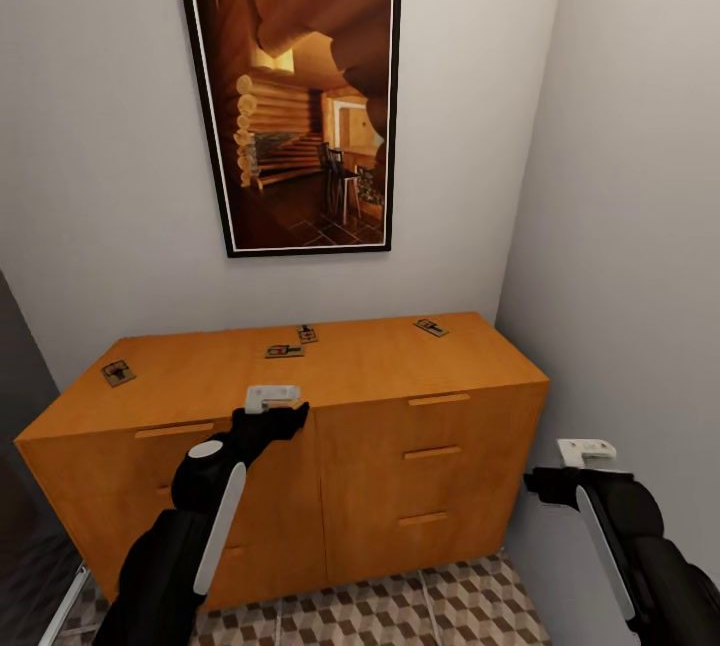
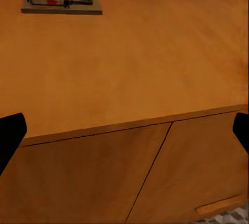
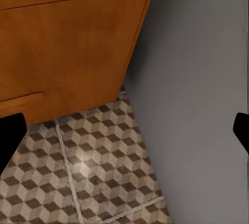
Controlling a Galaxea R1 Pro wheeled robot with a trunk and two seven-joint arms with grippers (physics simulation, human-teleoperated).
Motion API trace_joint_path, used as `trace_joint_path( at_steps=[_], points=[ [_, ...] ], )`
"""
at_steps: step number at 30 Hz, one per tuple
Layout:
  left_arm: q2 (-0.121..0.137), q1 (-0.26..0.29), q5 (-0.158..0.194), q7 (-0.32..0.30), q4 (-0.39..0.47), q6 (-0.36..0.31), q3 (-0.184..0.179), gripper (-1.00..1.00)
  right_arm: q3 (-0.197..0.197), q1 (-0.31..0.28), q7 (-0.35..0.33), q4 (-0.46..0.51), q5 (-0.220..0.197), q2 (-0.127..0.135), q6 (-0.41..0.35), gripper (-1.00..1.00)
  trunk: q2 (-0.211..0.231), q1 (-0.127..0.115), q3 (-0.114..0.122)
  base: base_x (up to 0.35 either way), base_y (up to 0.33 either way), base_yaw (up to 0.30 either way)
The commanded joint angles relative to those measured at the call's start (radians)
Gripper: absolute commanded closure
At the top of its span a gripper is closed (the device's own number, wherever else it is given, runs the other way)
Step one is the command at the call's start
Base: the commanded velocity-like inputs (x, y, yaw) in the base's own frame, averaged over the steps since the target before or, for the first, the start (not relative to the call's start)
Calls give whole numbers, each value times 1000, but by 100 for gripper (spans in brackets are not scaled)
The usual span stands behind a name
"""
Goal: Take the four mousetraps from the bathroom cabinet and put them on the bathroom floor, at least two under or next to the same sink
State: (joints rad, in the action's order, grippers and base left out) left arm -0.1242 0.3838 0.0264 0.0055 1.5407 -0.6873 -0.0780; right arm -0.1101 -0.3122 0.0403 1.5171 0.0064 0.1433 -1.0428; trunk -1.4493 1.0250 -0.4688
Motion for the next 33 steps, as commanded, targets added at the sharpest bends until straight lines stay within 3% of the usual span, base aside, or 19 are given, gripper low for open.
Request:
trace_joint_path(
  at_steps=[1, 7, 16, 23, 33],
  points=[
    [-6, 16, -4, 1, 1, -5, -4, -100, 1, -7, 4, 1, -1, 0, -4, -100, -1, 0, -1, 0, 0, 0],
    [-27, 93, -47, 1, 1, -7, -40, -100, 1, -36, 13, -1, -5, -2, -4, -100, -1, 0, -1, 0, 0, 0],
    [-37, 164, -101, 8, 1, -20, -89, -100, 1, -50, 16, -3, -6, -3, -4, -100, -1, 0, -1, 0, 0, 0],
    [-41, 215, -115, 71, 1, -52, -100, -100, 1, -90, 17, -3, -6, -3, -4, -100, -1, 0, -1, 0, 0, 0],
    [-30, 243, -125, 128, -1, -107, -94, -100, 5, -219, 32, -5, -8, -6, -4, -100, -1, 0, -1, 0, 0, 0]
  ],
)
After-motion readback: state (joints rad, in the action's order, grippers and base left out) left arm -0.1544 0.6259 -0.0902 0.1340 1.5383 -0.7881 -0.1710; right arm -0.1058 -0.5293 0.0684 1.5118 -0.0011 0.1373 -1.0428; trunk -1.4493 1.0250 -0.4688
